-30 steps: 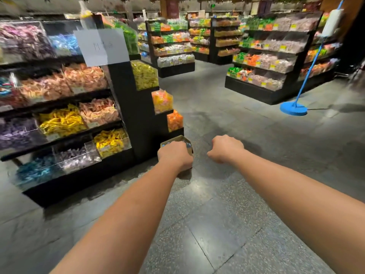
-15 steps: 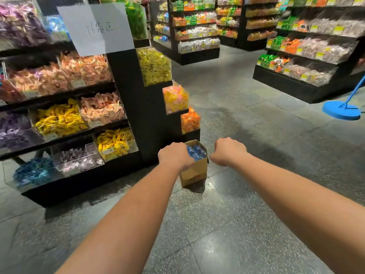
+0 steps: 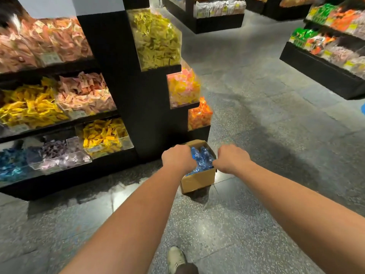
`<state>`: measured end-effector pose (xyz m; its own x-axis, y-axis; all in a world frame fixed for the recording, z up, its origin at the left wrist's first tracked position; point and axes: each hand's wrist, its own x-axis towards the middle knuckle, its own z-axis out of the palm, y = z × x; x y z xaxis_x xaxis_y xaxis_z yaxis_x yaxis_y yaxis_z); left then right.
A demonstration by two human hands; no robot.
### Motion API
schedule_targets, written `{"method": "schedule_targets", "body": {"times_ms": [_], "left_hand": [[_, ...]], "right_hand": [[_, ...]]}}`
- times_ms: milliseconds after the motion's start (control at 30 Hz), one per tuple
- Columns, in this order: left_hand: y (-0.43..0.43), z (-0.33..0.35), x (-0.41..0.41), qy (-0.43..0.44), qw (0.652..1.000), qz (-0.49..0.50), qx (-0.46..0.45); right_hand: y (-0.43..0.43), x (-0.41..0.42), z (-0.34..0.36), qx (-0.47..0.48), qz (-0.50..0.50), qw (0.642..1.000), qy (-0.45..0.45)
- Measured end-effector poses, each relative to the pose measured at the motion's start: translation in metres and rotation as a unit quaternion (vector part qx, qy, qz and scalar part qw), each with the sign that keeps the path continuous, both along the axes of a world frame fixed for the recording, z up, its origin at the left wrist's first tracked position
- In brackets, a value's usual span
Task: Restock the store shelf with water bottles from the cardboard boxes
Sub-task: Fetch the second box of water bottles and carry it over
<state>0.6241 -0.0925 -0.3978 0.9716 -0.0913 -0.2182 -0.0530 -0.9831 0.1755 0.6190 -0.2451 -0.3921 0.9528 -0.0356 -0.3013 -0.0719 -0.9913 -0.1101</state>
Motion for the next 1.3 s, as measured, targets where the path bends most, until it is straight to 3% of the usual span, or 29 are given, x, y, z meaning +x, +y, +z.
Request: {"method": "schedule_targets", "body": {"times_ms": [400,633,833,1033,1167,1300], "left_hand": [[0.001,-0.107,0.165,0.128,0.991,-0.013,0.032],[-0.015,-0.192,0.249,0.201,0.976,0.077,0.023],[-0.016,-0.304,0.294,0.225,0.954,0.200,-0.002],[0.002,-0.418,0.316,0.248,0.908,0.334,-0.039],[0.017,-0.480,0.321,0.264,0.889,0.374,-0.016],[0.029,-0.519,0.324,0.286,0.886,0.364,0.027]], "right_hand": [[-0.005,0.165,-0.103,0.007,-0.036,0.994,0.104],[-0.027,0.266,-0.193,0.016,0.000,0.990,0.141],[-0.045,0.322,-0.298,0.029,0.016,0.986,0.162],[-0.074,0.355,-0.415,0.028,-0.058,0.983,0.170],[-0.087,0.373,-0.481,0.004,-0.134,0.979,0.155],[-0.091,0.379,-0.530,-0.039,-0.147,0.970,0.191]]}}
